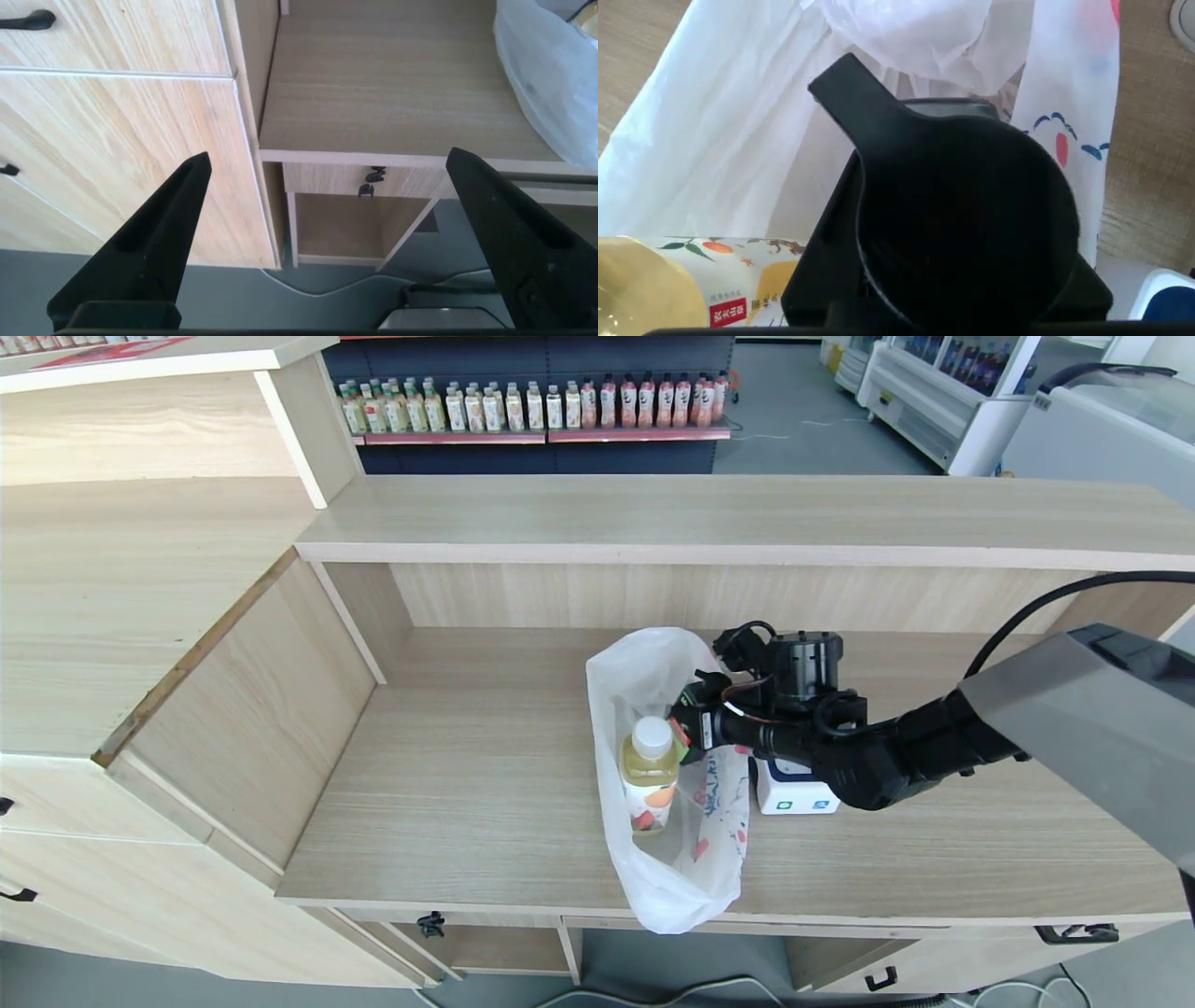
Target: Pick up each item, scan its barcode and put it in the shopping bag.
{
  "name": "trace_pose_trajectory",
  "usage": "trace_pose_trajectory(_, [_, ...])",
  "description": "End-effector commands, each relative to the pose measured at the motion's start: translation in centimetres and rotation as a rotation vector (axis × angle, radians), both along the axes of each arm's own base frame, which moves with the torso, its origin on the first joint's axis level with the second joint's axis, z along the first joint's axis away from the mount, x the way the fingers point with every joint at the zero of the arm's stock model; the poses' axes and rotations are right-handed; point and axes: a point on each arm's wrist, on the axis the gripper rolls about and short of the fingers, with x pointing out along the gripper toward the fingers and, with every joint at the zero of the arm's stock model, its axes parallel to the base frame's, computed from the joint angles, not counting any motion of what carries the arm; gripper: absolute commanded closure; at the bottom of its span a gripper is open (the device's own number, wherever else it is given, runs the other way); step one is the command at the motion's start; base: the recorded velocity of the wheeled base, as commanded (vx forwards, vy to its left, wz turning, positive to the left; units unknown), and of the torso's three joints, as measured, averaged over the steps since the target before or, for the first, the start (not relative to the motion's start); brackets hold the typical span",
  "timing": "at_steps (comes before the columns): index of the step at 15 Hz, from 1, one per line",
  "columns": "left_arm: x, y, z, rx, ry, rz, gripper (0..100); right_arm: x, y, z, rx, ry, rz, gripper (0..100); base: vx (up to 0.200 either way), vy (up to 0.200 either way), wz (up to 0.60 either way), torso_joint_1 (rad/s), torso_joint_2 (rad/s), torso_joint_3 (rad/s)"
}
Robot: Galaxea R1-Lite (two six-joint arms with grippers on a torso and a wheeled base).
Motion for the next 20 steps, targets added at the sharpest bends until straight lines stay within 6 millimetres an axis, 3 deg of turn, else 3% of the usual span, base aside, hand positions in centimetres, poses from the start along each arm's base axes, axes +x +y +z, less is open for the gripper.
trace_pose_trajectory(1, [0.0, 0.0, 0.0, 0.0, 0.0, 0.0, 0, 0.1, 0.1, -0.5, -0.005, 0.011, 0.001, 0, 0.0, 0.0, 0.0, 0.0, 0.0, 0.0])
trace_pose_trajectory(3, [0.0, 0.0, 0.0, 0.0, 0.0, 0.0, 0, 0.1, 0.1, -0.1, 0.016, -0.015, 0.002, 0, 0.0, 0.0, 0.0, 0.0, 0.0, 0.0])
trace_pose_trajectory(4, [0.0, 0.0, 0.0, 0.001, 0.0, 0.0, 0, -0.1, 0.1, 1.1, 0.044, -0.053, 0.003, 0, 0.0, 0.0, 0.0, 0.0, 0.0, 0.0])
trace_pose_trajectory(9, [0.0, 0.0, 0.0, 0.001, 0.0, 0.0, 0, -3.1, -2.7, 9.1, 0.177, -0.152, -0.044, 0, 0.0, 0.0, 0.0, 0.0, 0.0, 0.0])
trace_pose_trajectory(11, [0.0, 0.0, 0.0, -0.003, 0.0, 0.0, 0, -6.7, -5.6, 12.2, 0.192, -0.147, -0.088, 0, 0.0, 0.0, 0.0, 0.0, 0.0, 0.0])
trace_pose_trajectory(12, [0.0, 0.0, 0.0, -0.005, 0.0, 0.0, 0, -7.7, -6.7, 12.7, 0.183, -0.143, -0.111, 0, 0.0, 0.0, 0.0, 0.0, 0.0, 0.0])
trace_pose_trajectory(13, [0.0, 0.0, 0.0, -0.005, 0.0, -0.001, 0, -9.9, -9.8, 13.3, 0.131, -0.128, -0.225, 0, 0.0, 0.0, 0.0, 0.0, 0.0, 0.0])
trace_pose_trajectory(14, [0.0, 0.0, 0.0, -0.005, 0.0, -0.001, 0, -11.1, -11.3, 13.4, 0.105, -0.119, -0.325, 0, 0.0, 0.0, 0.0, 0.0, 0.0, 0.0])
trace_pose_trajectory(16, [0.0, 0.0, 0.0, -0.005, 0.0, 0.0, 0, -15.6, -15.1, 12.9, 0.05, -0.072, -0.539, 0, 0.0, 0.0, 0.0, 0.0, 0.0, 0.0])
trace_pose_trajectory(20, [0.0, 0.0, 0.0, -0.006, -0.002, 0.0, 0, -24.1, -17.6, 10.5, 0.035, -0.045, -0.638, 0, 0.0, 0.0, 0.0, 0.0, 0.0, 0.0])
